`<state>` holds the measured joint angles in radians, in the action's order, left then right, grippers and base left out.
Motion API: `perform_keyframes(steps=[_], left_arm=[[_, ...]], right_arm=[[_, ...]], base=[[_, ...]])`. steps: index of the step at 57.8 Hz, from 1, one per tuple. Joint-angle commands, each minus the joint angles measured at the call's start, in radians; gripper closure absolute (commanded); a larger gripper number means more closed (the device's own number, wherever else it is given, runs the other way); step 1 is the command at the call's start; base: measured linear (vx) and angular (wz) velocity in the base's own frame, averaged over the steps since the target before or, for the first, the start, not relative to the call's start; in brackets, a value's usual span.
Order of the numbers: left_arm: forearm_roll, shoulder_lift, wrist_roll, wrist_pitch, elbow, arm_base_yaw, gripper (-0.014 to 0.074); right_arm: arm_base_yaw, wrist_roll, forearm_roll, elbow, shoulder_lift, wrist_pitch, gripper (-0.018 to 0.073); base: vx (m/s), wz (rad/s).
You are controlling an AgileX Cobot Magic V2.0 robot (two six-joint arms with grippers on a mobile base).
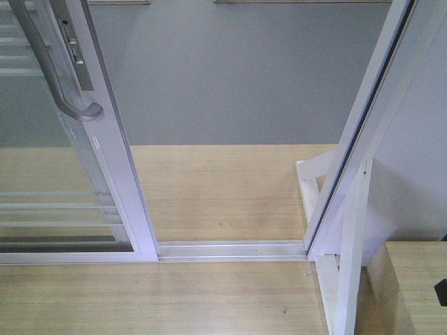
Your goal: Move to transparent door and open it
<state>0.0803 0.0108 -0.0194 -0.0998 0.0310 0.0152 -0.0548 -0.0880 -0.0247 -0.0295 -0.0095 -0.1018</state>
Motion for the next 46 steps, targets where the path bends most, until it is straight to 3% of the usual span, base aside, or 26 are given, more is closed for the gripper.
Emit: perform_keyframes(steps=[1,46], left_arm=[[0.003,0.014,0.0,0.083,0.016,-0.006,0.0599],[0.003,0.014,0.0,0.082,0.016,-0.006,0.0599]], right_arm=[[-0.006,-0.005,-0.018,-0.005,-0.018,0.083,0.0565],[-0.006,-0.005,-0.018,-0.004,-0.018,0.083,0.0565]], base=[[0.0,0.0],[0.0,0.0]])
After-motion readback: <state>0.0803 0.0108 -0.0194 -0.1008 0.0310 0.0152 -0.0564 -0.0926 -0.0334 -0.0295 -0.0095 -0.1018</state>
